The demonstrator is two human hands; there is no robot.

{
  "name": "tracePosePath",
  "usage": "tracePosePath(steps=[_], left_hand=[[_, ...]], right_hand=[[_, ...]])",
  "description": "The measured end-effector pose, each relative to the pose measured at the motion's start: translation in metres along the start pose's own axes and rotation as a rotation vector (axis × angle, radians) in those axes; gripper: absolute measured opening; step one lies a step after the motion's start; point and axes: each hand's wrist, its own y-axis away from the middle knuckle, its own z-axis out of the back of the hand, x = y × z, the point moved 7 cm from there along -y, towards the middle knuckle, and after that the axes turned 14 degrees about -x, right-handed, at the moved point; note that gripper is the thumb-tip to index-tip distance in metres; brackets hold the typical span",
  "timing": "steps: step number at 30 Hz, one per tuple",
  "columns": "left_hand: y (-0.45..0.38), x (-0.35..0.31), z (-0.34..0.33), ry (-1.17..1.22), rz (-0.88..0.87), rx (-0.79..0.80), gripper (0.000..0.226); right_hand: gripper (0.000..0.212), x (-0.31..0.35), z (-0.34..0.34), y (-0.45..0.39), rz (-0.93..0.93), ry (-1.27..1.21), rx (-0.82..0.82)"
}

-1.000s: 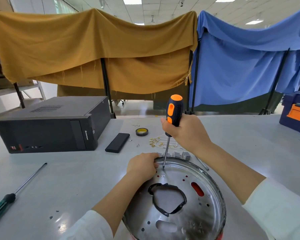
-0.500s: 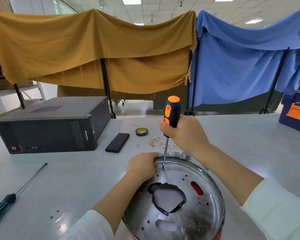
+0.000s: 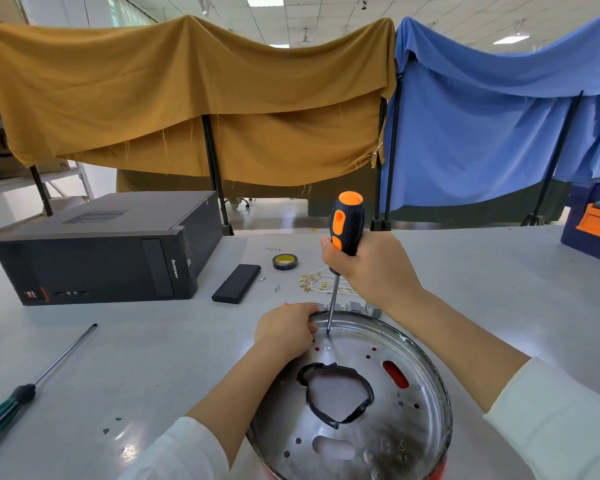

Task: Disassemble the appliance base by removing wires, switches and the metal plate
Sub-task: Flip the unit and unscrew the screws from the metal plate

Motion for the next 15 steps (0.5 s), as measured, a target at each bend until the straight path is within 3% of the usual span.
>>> tracePosePath(steps=[15], left_hand=[[0.0005, 0.0009, 0.0002, 0.007, 0.003, -0.004, 0.022]], right_hand=[[0.043, 0.0025, -0.0013, -0.0003, 0.001, -0.024, 0.019]])
